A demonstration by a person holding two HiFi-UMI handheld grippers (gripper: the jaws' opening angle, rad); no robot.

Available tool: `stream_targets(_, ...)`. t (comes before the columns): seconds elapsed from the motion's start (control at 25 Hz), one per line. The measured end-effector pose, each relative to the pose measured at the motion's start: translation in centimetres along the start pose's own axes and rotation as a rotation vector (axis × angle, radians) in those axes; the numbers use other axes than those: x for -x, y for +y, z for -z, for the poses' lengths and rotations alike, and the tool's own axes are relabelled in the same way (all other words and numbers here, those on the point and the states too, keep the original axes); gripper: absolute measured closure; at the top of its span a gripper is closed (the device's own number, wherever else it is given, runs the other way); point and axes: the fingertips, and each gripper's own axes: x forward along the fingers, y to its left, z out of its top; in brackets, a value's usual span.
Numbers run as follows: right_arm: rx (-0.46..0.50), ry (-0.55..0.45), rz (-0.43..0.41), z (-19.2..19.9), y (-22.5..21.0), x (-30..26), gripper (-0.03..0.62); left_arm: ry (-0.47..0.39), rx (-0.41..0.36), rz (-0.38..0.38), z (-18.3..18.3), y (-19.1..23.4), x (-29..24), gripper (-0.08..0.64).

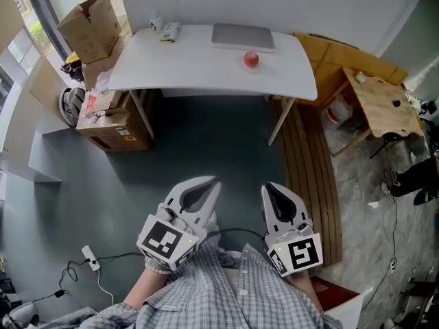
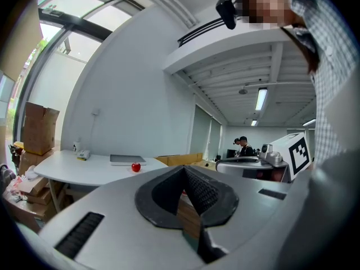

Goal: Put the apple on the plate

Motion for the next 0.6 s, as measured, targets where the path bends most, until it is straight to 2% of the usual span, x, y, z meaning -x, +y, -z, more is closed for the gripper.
stream_targets(0.6, 0.001, -0.002, 0.095, -0.7, -3.4, -6.7, 0.566, -0.003, -0.019, 0.086, -1.9, 6.3, -5.6, 0.551)
